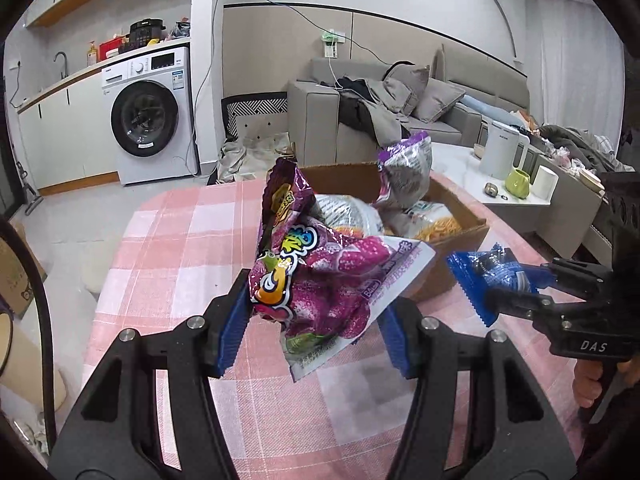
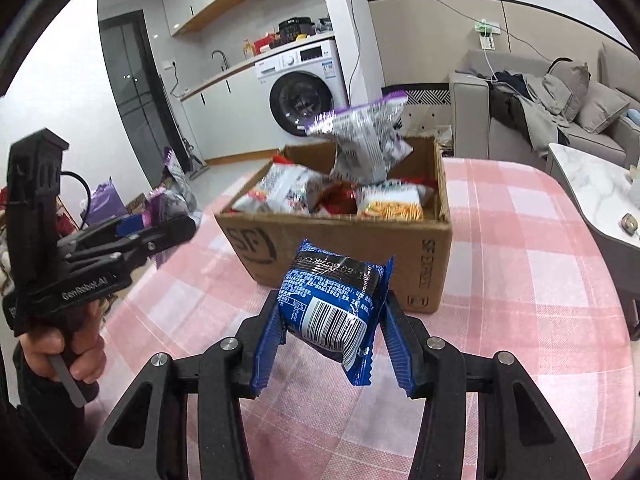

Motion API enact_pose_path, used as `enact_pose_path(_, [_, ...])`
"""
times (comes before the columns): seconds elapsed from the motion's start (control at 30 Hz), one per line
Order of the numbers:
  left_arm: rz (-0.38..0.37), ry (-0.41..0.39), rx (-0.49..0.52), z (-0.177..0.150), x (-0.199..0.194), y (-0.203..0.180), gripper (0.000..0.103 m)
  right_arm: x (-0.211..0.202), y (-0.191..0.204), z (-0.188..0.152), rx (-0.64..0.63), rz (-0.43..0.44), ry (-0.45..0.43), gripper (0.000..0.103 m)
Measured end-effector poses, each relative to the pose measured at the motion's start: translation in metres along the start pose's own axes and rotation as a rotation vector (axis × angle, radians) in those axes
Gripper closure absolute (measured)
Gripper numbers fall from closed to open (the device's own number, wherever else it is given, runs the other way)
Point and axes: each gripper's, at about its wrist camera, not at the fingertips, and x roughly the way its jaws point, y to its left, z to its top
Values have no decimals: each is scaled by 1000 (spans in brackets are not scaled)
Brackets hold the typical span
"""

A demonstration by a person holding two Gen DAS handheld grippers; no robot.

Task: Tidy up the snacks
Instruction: 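Lift both held snacks and carry them over the cardboard box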

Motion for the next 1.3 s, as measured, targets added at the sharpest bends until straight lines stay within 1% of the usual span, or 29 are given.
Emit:
enact_pose_path(0.23, [-2,-8,27,14,0,-15,47,-20,-5,21,0,0,-61,54])
enact_pose_path(0.6, [-18,-17,63,35,13,-38,47,-30,-22,55,45,-20,-100,54])
enact_pose_path(0.83, [-26,-12,73,47,27,-44,47,-13,-34,73,74,-39,-95,54])
enact_pose_path(0.93, [-16,-10,77,53,37,-45,47,-2,-36,76,87,-47,-94,54])
enact_pose_path(1.3, [2,28,61,66,71,-36,47,46,-37,96,95,-30,-50,54])
